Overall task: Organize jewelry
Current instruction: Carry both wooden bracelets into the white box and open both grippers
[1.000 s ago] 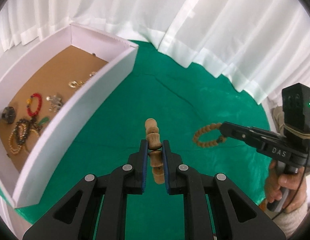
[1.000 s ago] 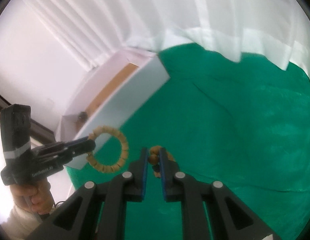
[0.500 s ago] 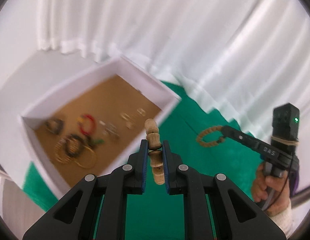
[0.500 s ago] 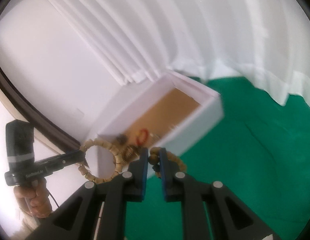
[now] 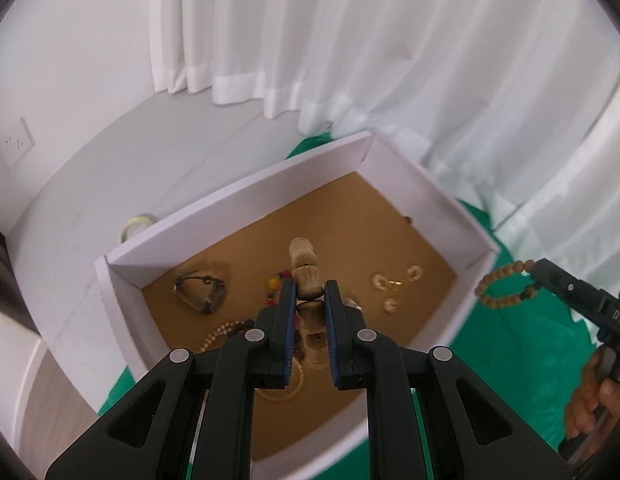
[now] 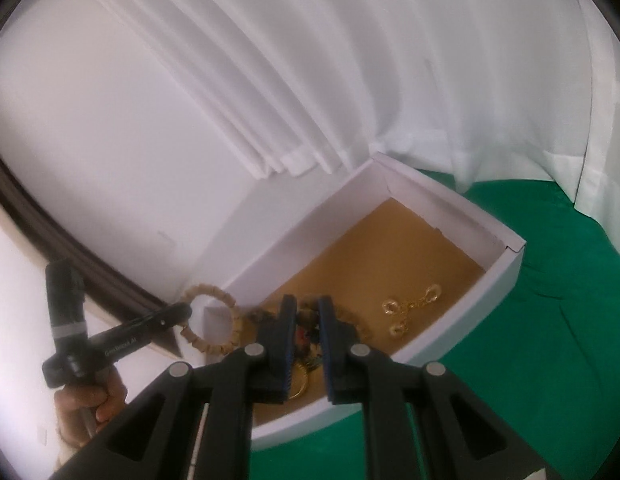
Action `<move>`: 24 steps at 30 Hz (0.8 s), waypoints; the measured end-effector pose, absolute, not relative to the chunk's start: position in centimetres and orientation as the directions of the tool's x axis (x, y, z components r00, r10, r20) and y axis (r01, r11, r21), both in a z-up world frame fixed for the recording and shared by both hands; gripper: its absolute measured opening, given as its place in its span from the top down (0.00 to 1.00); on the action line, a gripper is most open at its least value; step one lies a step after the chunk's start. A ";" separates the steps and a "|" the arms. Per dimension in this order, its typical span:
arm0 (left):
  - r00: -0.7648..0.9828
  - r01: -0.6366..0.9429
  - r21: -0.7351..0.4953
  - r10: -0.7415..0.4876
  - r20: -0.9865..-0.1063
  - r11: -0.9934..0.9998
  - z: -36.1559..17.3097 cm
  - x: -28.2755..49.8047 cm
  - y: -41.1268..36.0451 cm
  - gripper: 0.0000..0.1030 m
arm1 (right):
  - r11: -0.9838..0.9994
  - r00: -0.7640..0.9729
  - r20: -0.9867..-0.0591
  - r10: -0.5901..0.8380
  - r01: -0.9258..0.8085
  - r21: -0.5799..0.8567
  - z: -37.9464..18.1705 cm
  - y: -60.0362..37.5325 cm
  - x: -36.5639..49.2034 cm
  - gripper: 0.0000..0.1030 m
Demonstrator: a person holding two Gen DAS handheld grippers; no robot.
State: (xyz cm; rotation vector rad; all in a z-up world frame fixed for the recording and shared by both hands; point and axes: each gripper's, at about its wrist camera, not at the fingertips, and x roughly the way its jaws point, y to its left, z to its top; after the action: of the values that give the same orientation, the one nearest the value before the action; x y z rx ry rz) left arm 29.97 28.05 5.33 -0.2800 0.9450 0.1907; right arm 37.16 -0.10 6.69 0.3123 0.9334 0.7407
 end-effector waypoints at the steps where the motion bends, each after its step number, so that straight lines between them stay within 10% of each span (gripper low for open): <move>1: 0.563 -0.286 -0.148 0.041 -0.825 0.947 4.6 30.5 28.2 0.88 | 0.725 0.376 -0.625 0.684 -0.440 0.530 6.3 0.4 37.6 0.89; 14: 0.475 -0.335 -0.122 0.056 -0.878 0.934 -3.9 34.6 27.9 0.87 | 0.798 0.327 -0.759 0.564 -0.452 0.398 -2.5 7.7 41.8 0.88; 16: 0.472 -0.338 -0.100 0.077 -0.878 0.936 -3.8 34.3 27.8 0.62 | 0.794 0.343 -0.750 0.566 -0.474 0.382 -2.4 8.6 41.5 0.84; 18: 0.491 -0.350 -0.062 0.127 -0.862 0.935 -3.2 33.5 27.7 0.32 | 0.798 0.371 -0.739 0.561 -0.481 0.364 -1.7 9.0 41.1 0.44; 24: 0.569 -0.423 0.076 0.330 -0.753 0.903 -0.1 30.2 26.6 0.03 | 0.815 0.474 -0.705 0.528 -0.517 0.262 2.0 8.3 39.1 0.39</move>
State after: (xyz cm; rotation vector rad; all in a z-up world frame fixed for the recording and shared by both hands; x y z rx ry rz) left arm 30.16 26.59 -0.15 -0.1170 0.8578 0.4435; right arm 39.12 8.31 2.00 0.0136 0.8671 0.6389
